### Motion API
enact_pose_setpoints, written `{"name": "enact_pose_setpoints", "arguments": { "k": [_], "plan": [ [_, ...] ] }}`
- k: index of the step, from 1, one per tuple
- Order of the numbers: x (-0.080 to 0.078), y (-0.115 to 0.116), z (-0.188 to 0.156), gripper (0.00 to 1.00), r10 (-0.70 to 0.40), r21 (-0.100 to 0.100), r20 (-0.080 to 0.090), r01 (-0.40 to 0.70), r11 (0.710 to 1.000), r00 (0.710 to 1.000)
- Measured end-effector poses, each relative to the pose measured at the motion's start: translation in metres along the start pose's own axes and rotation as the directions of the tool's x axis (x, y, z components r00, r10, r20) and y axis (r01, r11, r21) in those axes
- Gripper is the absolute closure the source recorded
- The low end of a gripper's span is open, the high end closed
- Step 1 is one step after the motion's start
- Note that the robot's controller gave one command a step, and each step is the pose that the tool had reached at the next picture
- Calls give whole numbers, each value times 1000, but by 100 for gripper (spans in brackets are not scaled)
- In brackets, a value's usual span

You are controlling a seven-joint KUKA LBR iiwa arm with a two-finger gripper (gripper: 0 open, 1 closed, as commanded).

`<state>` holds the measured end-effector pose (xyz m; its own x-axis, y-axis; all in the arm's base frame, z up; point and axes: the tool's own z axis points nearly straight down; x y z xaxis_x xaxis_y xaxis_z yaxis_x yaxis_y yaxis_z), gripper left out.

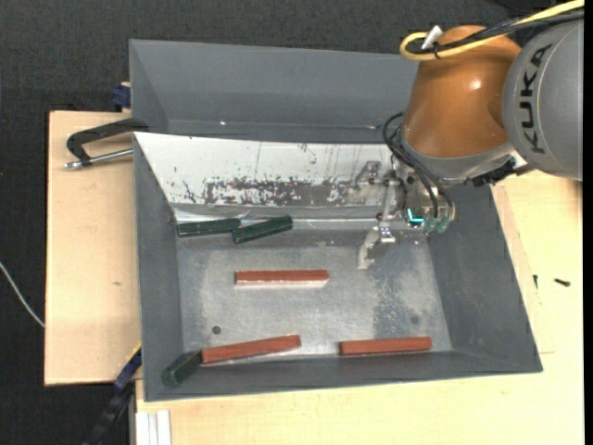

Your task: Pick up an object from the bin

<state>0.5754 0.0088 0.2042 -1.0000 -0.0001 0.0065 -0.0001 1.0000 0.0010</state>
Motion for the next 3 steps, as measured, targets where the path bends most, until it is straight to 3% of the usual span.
{"name": "enact_pose_setpoints", "arguments": {
  "k": [1, 2, 3],
  "plan": [
    [-1, 0, -2, 0, 0, 0, 4, 0, 1000, 1000],
    [48, 72, -1, 100, -316, 1, 6, 316, 949, 949],
    [48, 72, -1, 100, -314, 2, 6, 314, 949, 949]
  ]
}}
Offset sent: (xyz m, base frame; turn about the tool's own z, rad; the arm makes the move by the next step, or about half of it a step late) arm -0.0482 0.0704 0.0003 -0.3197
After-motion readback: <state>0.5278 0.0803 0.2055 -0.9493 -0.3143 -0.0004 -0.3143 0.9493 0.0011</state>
